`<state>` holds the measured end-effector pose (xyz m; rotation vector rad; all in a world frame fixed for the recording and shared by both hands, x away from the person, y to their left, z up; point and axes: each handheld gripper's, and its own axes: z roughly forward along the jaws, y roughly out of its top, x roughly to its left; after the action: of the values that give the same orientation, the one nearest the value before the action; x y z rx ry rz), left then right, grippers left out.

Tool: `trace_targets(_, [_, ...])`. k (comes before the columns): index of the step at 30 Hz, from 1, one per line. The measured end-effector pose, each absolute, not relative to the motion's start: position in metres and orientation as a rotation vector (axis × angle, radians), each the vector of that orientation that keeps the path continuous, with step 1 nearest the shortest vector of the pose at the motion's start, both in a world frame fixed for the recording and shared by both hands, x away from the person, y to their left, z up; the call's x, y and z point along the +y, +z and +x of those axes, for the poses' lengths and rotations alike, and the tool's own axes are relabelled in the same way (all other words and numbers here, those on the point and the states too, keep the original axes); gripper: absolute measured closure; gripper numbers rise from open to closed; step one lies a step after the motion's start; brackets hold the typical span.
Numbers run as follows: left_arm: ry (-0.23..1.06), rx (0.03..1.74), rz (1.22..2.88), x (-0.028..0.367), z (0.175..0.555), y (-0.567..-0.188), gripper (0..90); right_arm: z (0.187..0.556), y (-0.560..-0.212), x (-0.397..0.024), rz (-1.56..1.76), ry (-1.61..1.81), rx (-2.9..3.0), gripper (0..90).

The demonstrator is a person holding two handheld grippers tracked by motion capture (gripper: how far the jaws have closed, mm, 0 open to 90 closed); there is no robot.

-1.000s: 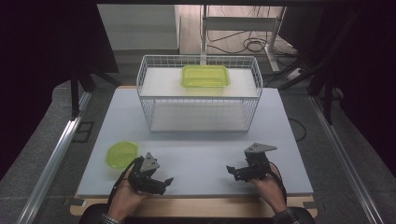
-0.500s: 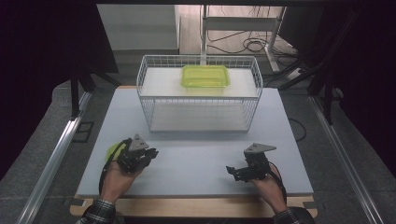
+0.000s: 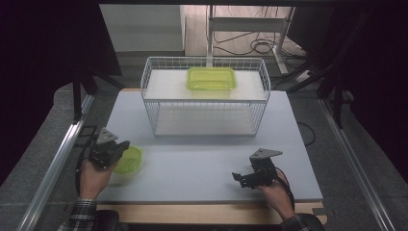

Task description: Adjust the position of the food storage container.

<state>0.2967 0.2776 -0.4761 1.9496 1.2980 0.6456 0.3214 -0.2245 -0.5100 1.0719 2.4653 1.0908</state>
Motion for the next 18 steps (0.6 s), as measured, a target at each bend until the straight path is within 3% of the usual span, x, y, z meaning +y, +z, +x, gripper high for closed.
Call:
trace_targets(10, [0.72, 1.438, 1.915, 0.309, 0.287, -0.495, 90.0, 0.321, -0.511, -0.224, 1.069, 1.079, 2.474, 5.1])
trace_targets(18, [0.672, 1.478, 1.909, 0.317, 0.277, -0.51, 90.0, 0.321, -0.513, -0.221, 1.055, 1.064, 2.491, 5.2])
